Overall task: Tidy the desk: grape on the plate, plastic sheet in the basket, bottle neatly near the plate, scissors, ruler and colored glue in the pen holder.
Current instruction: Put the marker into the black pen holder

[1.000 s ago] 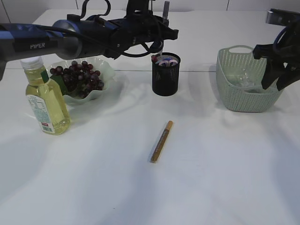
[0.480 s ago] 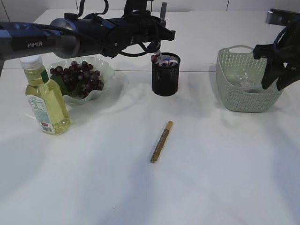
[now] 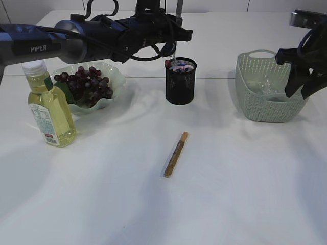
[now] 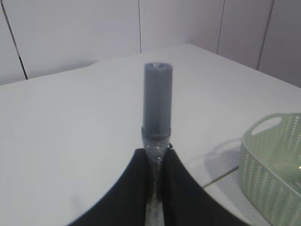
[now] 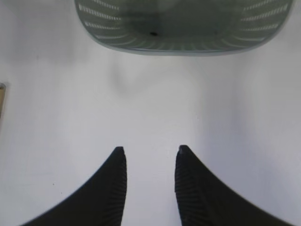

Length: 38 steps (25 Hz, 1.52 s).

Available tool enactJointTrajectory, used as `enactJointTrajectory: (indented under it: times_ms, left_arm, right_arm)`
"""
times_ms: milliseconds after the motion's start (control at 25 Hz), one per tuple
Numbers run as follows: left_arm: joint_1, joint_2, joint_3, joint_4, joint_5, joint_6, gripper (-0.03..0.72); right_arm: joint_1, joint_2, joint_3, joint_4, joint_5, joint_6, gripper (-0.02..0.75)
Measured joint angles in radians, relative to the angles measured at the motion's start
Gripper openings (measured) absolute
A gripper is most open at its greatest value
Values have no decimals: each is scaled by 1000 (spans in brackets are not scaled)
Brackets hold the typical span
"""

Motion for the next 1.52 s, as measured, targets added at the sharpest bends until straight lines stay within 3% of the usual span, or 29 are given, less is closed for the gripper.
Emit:
enactJointTrajectory:
  times_ms: [400, 1520]
  left_arm:
    - [0, 0, 0, -116, -4, 0, 34]
    - [-4, 0, 0, -126, -25, 0, 53]
  right_arm:
    - [0, 0, 0, 0, -5, 0, 291]
    - [0, 0, 0, 0, -13, 0, 292]
